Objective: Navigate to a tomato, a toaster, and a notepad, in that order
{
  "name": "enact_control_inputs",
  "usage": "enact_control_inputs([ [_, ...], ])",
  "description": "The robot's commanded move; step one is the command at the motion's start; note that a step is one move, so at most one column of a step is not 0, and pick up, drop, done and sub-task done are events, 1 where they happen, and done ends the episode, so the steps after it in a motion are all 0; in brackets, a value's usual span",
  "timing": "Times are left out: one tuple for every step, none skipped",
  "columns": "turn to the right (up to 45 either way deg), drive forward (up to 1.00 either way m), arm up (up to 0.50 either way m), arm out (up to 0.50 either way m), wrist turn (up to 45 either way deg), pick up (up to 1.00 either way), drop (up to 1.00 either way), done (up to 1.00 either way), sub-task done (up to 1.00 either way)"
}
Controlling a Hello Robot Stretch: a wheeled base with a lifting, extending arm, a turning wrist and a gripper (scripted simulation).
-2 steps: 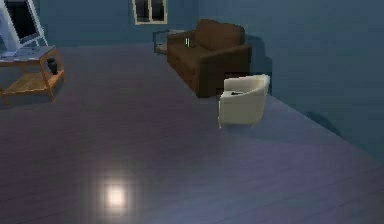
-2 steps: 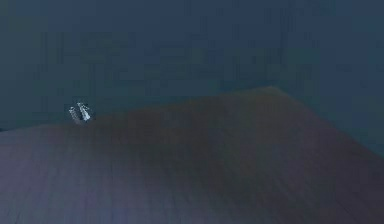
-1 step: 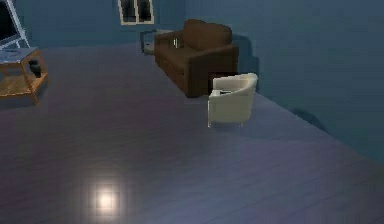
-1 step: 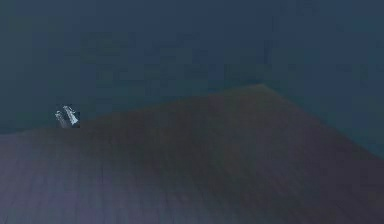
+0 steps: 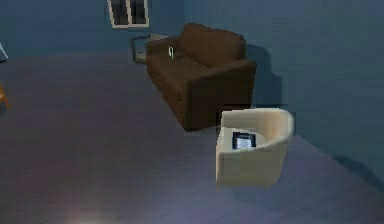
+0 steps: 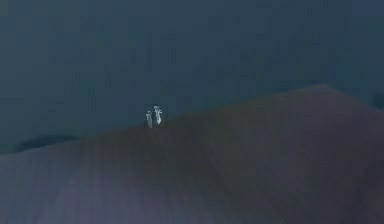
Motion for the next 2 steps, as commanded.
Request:
enact_control_inputs([
  [0.0, 0.65, 0.00, 0.00, 0.0, 0.00, 0.00, 0.00, 0.00],
  [24.0, 0.00, 0.00, 0.00, 0.0, 0.00, 0.00, 0.00, 0.00],
])
